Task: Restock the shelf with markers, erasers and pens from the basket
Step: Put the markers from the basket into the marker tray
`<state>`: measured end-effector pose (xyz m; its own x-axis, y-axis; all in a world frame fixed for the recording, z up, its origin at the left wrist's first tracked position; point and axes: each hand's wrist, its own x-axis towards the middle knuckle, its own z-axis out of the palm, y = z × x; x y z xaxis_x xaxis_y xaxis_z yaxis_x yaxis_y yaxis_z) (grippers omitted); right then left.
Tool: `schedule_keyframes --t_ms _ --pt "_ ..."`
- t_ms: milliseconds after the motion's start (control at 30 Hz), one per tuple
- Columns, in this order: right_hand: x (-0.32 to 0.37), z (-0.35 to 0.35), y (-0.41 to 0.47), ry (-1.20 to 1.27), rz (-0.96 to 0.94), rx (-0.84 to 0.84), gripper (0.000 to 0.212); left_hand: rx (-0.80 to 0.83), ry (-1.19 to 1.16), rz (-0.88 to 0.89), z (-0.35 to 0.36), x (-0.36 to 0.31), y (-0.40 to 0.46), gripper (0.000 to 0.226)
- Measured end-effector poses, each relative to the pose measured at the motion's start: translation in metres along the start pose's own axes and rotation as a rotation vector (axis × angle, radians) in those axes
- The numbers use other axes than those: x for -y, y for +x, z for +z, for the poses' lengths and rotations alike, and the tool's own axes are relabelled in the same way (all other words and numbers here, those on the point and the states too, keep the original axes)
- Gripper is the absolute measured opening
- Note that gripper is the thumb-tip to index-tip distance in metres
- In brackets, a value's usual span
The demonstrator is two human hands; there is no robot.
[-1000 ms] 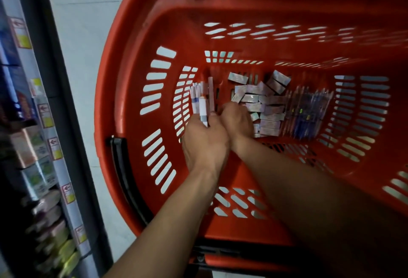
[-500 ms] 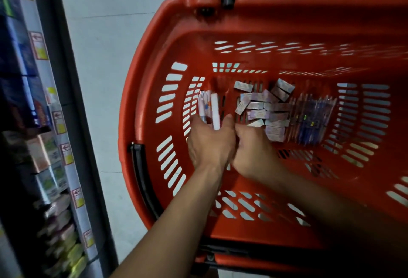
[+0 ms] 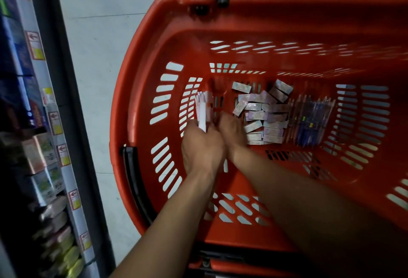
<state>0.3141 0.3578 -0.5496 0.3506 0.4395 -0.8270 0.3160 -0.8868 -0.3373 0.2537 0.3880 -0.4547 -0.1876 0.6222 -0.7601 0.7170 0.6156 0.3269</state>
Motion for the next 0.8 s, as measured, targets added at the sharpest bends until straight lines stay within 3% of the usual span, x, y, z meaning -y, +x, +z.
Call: schedule_keyframes --t_ms 167,267,333,467,567,600,667,800 --pt "-0.007 0.004 -0.002 -0.04 -0.068 -0.03 0.029 -0.015 -0.039 0.003 -0.002 0.0 0.001 0.01" --pt "-0.012 -0.012 -0.02 0.151 -0.128 -0.059 0.017 -0.037 -0.045 0.01 -0.001 -0.002 0.001 0.012" --pt "-0.012 -0.026 -0.035 0.233 -0.182 -0.039 0.007 -0.045 -0.051 0.009 -0.002 -0.002 0.002 0.026" --pt "-0.01 -0.054 -0.073 0.359 -0.234 0.077 0.023 0.005 -0.037 0.032 -0.006 -0.006 0.001 0.039" --pt "-0.018 -0.072 -0.096 0.45 -0.334 0.247 0.003 -0.016 0.007 0.043 -0.004 -0.005 0.002 0.03" --pt "-0.021 -0.074 -0.098 0.474 -0.32 0.268 0.007 -0.027 0.009 0.026 -0.004 -0.004 0.002 0.029" --pt "-0.024 -0.071 -0.091 0.445 -0.226 0.19 0.01 -0.023 -0.003 -0.016 -0.002 -0.001 0.003 0.028" --pt "-0.028 -0.051 -0.055 0.147 -0.061 -0.005 0.015 0.026 -0.013 -0.007 0.003 -0.001 0.002 0.026"
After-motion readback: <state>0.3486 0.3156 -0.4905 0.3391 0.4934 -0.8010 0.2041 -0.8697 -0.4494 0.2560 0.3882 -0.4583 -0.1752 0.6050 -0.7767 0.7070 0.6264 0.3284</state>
